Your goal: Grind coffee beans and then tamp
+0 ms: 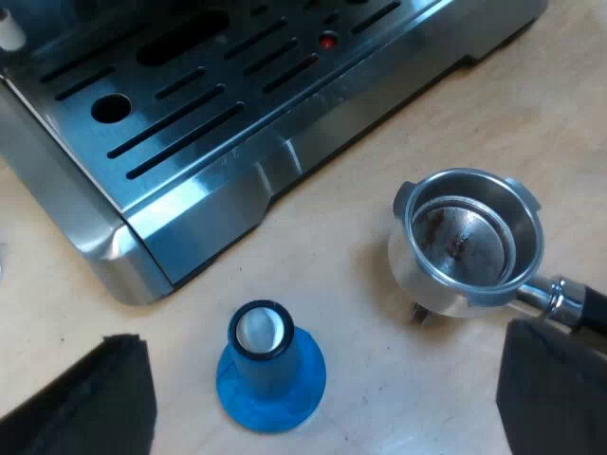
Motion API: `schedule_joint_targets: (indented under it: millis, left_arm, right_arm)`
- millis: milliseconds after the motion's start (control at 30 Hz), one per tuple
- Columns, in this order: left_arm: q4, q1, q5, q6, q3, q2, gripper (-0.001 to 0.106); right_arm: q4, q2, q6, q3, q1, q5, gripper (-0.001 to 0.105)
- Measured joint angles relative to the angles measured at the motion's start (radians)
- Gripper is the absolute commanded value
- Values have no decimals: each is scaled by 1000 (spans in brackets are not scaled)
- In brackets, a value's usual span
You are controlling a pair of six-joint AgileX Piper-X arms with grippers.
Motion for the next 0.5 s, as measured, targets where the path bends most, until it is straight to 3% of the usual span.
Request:
schedule_joint_targets:
  millis: [267,500]
  left_arm:
    - [-49,80,-1,0,0,121,77]
    - [-117,104,75,0,0,197,77]
  right_arm:
    - [0,0,2,0,0,-18,70]
    - [0,0,5,0,0,-24,70]
